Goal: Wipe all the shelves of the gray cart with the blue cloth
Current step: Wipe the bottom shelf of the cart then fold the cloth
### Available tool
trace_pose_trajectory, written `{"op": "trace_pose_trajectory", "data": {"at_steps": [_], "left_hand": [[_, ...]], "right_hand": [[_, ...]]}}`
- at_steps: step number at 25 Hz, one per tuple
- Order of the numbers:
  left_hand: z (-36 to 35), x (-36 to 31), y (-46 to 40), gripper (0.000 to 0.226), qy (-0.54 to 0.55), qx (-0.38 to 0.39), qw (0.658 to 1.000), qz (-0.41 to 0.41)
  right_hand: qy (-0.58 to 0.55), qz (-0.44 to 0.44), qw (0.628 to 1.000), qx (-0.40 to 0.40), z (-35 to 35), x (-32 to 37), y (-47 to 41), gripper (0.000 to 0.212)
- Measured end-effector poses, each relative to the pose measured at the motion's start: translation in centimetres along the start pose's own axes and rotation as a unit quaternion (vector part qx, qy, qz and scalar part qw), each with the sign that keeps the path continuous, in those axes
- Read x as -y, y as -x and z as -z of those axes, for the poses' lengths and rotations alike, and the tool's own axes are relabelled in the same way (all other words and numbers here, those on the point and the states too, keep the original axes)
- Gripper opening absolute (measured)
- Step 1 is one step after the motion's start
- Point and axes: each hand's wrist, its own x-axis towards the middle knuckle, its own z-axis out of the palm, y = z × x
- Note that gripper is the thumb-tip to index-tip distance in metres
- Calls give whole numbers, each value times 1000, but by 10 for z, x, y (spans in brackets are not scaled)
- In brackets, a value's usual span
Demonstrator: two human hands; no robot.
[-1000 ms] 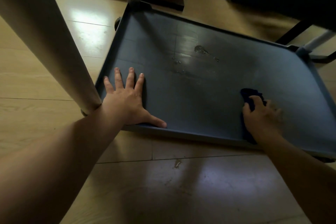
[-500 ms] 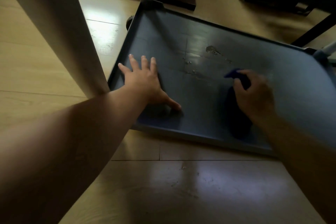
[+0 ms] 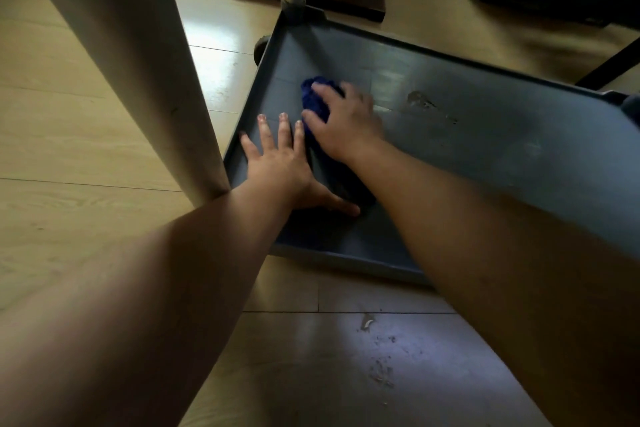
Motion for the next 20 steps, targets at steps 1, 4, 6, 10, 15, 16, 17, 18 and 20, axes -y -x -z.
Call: {"op": "trace_pose_trajectory", "data": {"at_steps": [1, 4, 6, 10, 15, 16, 17, 18, 20], "left_hand": [[-1, 0, 0, 179, 2, -3, 1000, 0], [-3, 3, -2, 179, 10, -13, 1000, 0], [-5, 4, -2, 180, 24, -20, 1000, -1], [-5, 5, 0, 182, 32, -24, 999, 0], [-3, 7, 3, 179, 25, -13, 1000, -6], [-2, 7, 3, 180, 25, -10, 1000, -6], [-1, 6, 3, 181, 25, -8, 1000, -7], [-1, 6, 4, 182, 26, -7, 1000, -7], [-1, 6, 4, 186, 26, -5, 1000, -8]], "right_hand": [[28, -1, 999, 15, -10, 2, 1, 54], [61, 7, 998, -25, -19, -5, 1, 46], [62, 23, 997, -28, -15, -19, -1, 43], [65, -13, 997, -43, -4, -66, 1, 39], [111, -126, 984, -52, 25, -173, 26, 38], [115, -166, 978, -53, 33, -200, 38, 39], [121, -200, 971, -53, 42, -225, 51, 40], [129, -229, 963, -52, 49, -245, 64, 41], [146, -276, 949, -47, 59, -268, 80, 43]]}}
